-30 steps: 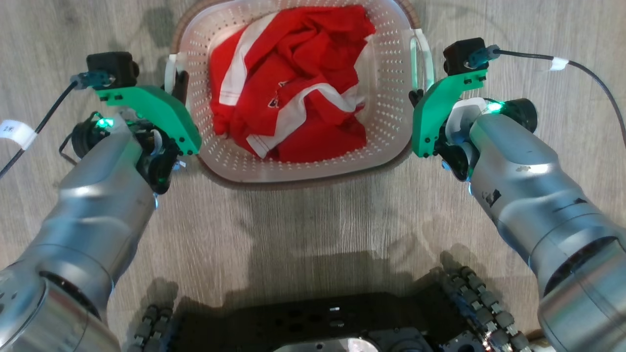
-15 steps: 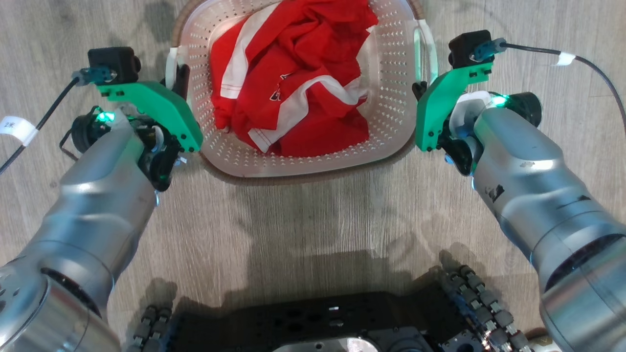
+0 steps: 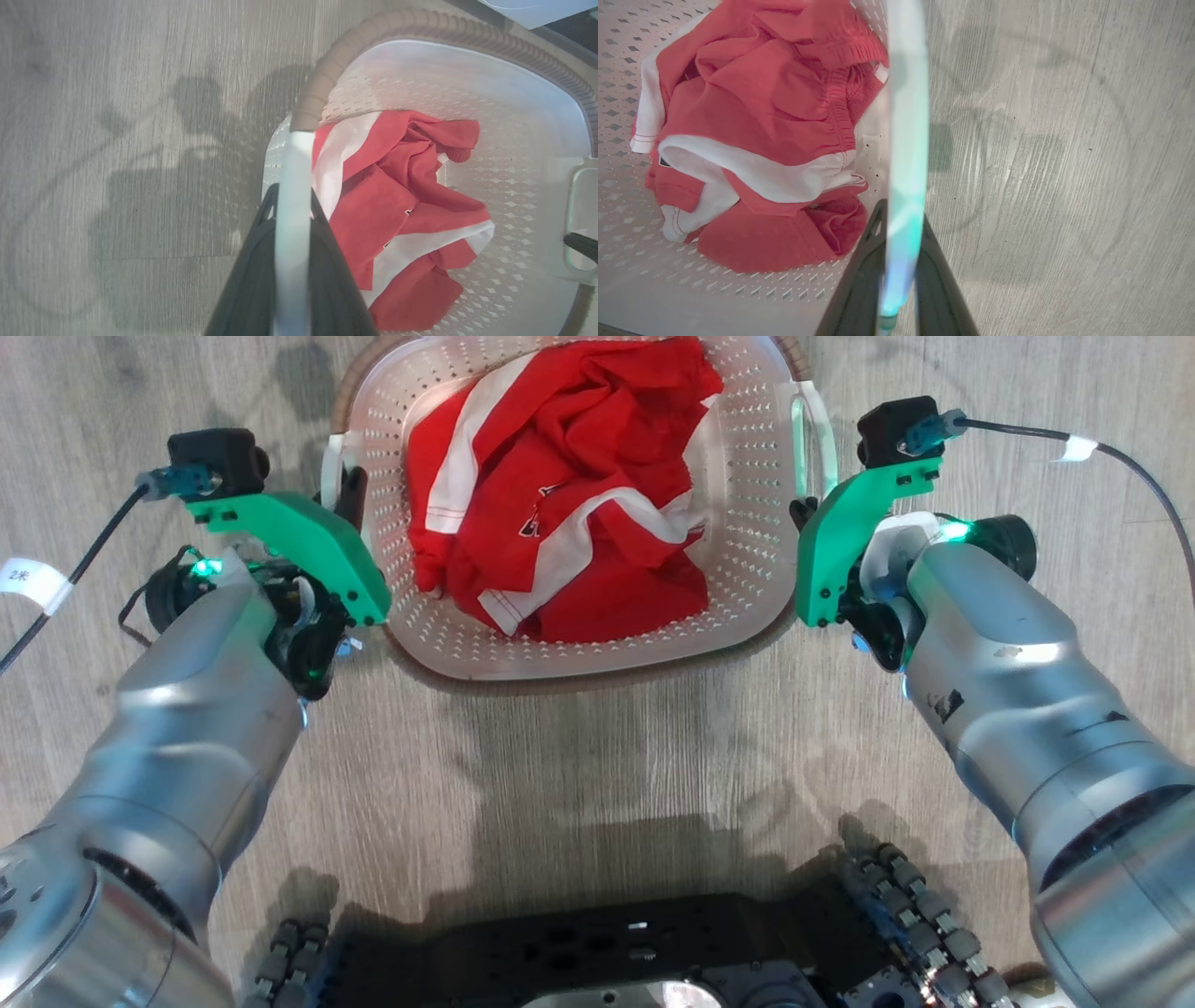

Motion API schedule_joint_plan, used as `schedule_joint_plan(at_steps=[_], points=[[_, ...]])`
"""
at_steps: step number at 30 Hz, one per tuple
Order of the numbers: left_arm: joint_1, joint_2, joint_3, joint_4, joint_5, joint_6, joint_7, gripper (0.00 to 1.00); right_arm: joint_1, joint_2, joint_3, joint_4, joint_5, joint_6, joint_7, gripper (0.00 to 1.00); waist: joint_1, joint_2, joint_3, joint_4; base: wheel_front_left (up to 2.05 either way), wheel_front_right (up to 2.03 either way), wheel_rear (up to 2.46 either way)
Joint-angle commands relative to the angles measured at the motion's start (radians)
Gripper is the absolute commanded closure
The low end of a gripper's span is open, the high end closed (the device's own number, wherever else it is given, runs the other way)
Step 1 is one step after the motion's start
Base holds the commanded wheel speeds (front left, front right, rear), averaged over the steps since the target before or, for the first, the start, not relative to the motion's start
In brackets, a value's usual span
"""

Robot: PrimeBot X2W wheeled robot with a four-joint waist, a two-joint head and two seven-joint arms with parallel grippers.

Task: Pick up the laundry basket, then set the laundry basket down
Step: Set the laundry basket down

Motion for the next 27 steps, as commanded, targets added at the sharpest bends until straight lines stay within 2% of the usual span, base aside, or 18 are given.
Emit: schedule_joint_plan(at_steps=[1,2,3,16,27], points=[[0.004,0.037,0.024,-0.003,-0.023,-0.007,0.005,0.90,0.071,-0.015,0.006,0.013,-0.013,-0.011,-0.005,1.00,0.0000,-0.0001,0.000,0.002,0.00,0.00,0.00],[0.004,0.037,0.025,-0.004,-0.028,-0.007,0.008,0.39,0.074,-0.013,0.008,0.006,-0.011,-0.011,-0.011,0.56,0.0000,-0.0001,0.000,0.003,0.00,0.00,0.00],[0.003,0.037,0.024,-0.003,-0.031,-0.007,0.012,0.00,0.077,-0.012,0.013,-0.003,-0.011,-0.011,-0.015,0.00,0.0000,-0.0001,-0.001,0.003,0.00,0.00,0.00],[0.014,0.038,0.004,-0.002,-0.042,-0.007,-0.010,0.00,0.103,-0.030,0.042,-0.031,0.008,-0.011,-0.065,0.00,0.0000,-0.0001,-0.034,0.009,0.00,0.00,0.00],[0.100,0.027,-0.009,0.037,-0.005,-0.007,-0.035,0.00,0.186,-0.054,0.053,-0.057,0.021,-0.011,-0.210,0.00,0.0000,-0.0001,-0.208,0.026,0.00,0.00,0.00]])
